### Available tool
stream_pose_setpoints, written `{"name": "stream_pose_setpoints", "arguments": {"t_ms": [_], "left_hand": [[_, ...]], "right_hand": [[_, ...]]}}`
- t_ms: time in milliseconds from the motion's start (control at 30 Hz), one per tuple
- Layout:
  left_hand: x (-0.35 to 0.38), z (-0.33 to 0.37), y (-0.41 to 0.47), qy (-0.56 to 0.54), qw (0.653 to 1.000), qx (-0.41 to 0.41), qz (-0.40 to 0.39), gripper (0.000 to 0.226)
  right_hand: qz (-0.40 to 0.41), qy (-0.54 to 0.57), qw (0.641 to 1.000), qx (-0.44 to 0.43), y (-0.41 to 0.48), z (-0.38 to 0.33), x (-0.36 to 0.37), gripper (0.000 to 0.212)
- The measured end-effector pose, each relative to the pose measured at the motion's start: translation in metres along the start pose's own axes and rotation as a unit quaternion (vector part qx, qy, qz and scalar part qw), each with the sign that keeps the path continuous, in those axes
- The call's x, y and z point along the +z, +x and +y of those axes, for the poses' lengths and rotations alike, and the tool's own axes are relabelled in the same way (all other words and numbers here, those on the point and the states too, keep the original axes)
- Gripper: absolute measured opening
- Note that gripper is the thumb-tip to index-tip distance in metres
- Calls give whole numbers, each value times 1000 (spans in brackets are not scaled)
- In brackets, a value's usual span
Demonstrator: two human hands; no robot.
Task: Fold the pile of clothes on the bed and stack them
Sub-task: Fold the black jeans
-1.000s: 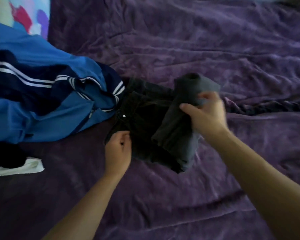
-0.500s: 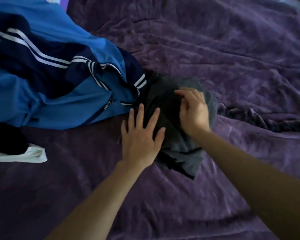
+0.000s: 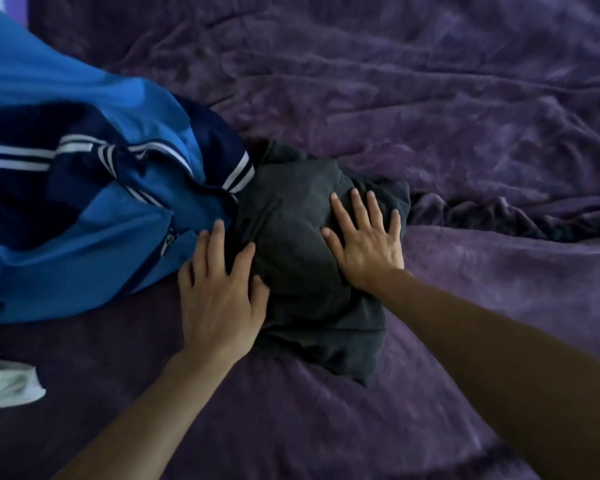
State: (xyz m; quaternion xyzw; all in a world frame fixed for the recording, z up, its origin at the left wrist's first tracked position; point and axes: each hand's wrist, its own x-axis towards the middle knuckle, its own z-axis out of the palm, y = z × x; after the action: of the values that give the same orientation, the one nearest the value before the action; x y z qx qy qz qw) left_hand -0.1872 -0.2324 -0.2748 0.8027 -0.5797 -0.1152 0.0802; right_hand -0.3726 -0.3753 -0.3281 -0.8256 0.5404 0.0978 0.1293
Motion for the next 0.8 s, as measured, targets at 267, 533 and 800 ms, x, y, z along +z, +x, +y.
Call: {"name": "stream_pose_setpoints", "arguments": {"t_ms": [267,533,800], "left_hand": [[22,30,148,28,992,-5,-119,66],[42,22,194,-19,968,-63,-241,87],[25,35,149,-134,984,-26,-118,75]], "right_hand": [[9,24,1000,18,4,7,12,69],[57,81,994,49,8,10,15,70],[117,275,913,278,-40,5,13,106]]}}
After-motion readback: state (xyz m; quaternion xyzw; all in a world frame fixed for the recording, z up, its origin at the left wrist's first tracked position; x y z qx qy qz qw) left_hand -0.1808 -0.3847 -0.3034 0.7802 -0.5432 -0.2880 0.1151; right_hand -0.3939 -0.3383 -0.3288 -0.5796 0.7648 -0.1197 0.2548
